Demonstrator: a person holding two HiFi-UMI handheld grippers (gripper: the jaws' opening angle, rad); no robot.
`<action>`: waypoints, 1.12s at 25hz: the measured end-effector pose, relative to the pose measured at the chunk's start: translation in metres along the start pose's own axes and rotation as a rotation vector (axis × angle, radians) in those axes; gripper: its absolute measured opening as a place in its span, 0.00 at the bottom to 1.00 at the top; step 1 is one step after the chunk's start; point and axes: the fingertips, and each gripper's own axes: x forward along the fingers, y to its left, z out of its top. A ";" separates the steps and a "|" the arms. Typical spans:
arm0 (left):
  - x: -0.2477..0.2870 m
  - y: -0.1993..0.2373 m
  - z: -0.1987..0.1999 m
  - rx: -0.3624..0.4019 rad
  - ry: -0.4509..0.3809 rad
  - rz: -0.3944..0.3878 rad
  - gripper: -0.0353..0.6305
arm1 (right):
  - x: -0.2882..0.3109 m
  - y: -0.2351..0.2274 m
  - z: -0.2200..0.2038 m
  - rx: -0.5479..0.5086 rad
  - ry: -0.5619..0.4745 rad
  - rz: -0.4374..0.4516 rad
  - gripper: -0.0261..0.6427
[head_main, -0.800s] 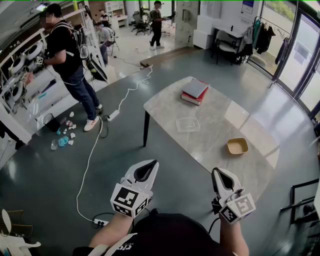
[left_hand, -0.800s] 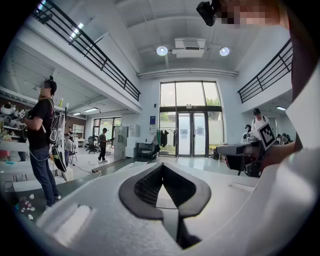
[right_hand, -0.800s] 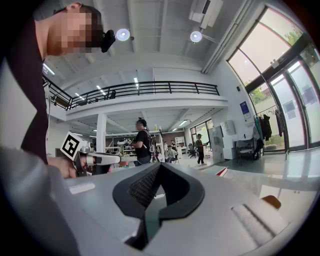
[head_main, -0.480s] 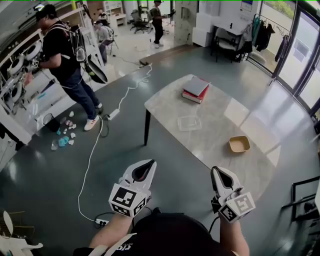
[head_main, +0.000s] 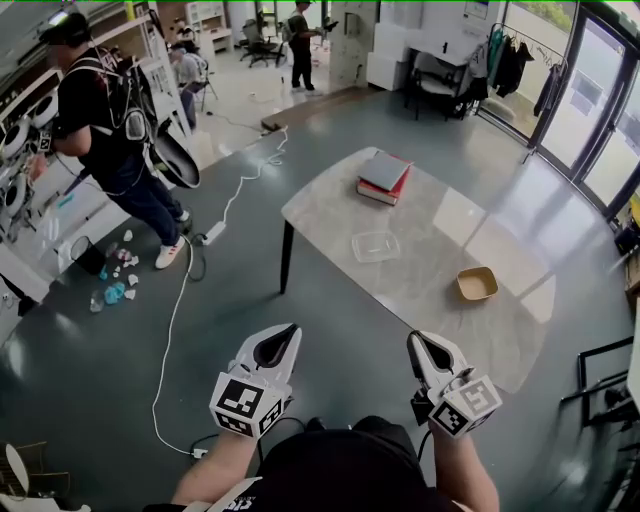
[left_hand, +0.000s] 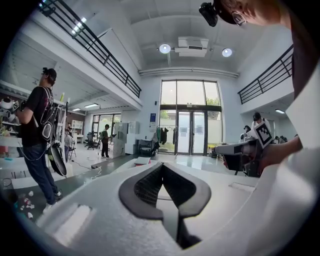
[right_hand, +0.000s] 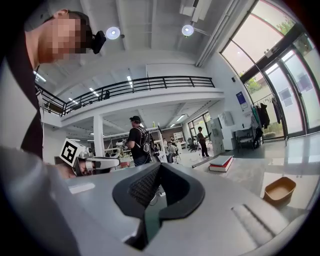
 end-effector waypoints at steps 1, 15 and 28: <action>0.000 0.003 -0.001 -0.001 0.001 -0.006 0.05 | 0.002 0.003 -0.003 0.004 0.005 -0.002 0.04; 0.054 0.036 -0.004 -0.038 0.025 -0.003 0.05 | 0.056 -0.031 -0.017 -0.005 0.087 0.023 0.05; 0.197 0.062 0.016 -0.039 0.056 0.025 0.05 | 0.136 -0.160 -0.012 0.028 0.152 0.081 0.12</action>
